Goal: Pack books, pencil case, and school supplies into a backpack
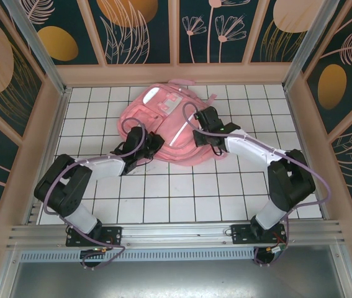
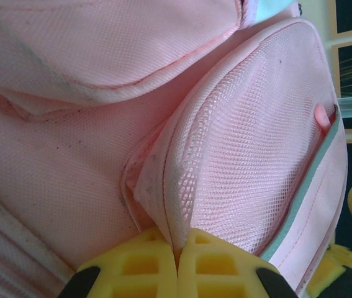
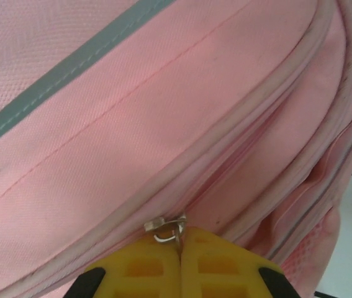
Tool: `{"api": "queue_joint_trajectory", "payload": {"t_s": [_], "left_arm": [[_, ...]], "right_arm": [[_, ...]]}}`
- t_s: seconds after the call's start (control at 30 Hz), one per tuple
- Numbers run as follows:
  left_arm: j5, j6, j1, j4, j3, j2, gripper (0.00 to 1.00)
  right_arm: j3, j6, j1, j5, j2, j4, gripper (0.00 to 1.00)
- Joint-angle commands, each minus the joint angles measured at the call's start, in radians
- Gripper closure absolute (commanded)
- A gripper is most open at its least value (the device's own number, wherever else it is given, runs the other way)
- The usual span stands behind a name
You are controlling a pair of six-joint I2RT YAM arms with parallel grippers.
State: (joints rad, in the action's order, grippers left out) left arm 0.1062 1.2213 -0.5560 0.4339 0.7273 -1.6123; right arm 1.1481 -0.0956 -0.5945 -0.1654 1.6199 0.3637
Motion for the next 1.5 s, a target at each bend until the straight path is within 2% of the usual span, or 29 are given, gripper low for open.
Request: {"api": "queue_joint_trajectory", "payload": {"t_s": [0.0, 0.17, 0.23, 0.4, 0.47, 0.53, 0.63, 0.67, 0.73, 0.8, 0.9, 1.1, 1.47], "left_arm": [[-0.086, -0.124, 0.033, -0.149, 0.013, 0.044, 1.00], [-0.113, -0.208, 0.034, -0.230, 0.087, 0.041, 1.00], [-0.126, -0.237, 0.037, -0.257, 0.129, 0.027, 1.00], [-0.151, -0.285, 0.055, -0.318, 0.229, -0.015, 0.98], [-0.186, -0.297, 0.059, -0.356, 0.239, -0.011, 0.85], [-0.229, -0.295, 0.059, -0.397, 0.239, 0.018, 0.63], [-0.242, -0.267, 0.059, -0.445, 0.191, 0.078, 0.50], [-0.225, -0.257, 0.059, -0.446, 0.168, 0.097, 0.49], [-0.162, -0.209, 0.059, -0.424, 0.105, 0.135, 0.48], [-0.085, -0.148, 0.056, -0.351, 0.040, 0.168, 0.48], [-0.022, -0.062, 0.028, -0.250, -0.022, 0.189, 0.46], [-0.025, 0.030, -0.036, -0.172, -0.040, 0.184, 0.45], [0.002, 0.083, -0.043, -0.092, -0.066, 0.149, 0.45]], "right_arm": [[0.025, -0.038, -0.003, -0.101, -0.042, 0.058, 1.00], [-0.059, -0.100, -0.094, -0.036, -0.174, 0.193, 1.00], [-0.078, -0.134, -0.135, 0.059, -0.222, 0.234, 1.00], [-0.109, -0.180, -0.244, 0.195, -0.249, 0.204, 1.00], [-0.110, -0.195, -0.255, 0.209, -0.230, 0.156, 1.00], [-0.091, -0.209, -0.258, 0.192, -0.193, 0.131, 1.00], [-0.059, -0.257, -0.246, 0.077, -0.169, 0.157, 1.00], [-0.060, -0.269, -0.232, 0.061, -0.171, 0.165, 0.96], [-0.082, -0.266, -0.191, 0.038, -0.185, 0.160, 0.71], [-0.094, -0.225, -0.163, 0.027, -0.186, 0.143, 0.59], [-0.075, -0.162, -0.108, 0.077, -0.143, 0.129, 0.54], [-0.020, -0.055, -0.085, 0.142, -0.056, 0.119, 0.56], [0.013, -0.032, -0.085, 0.132, 0.031, 0.110, 0.75]]}}
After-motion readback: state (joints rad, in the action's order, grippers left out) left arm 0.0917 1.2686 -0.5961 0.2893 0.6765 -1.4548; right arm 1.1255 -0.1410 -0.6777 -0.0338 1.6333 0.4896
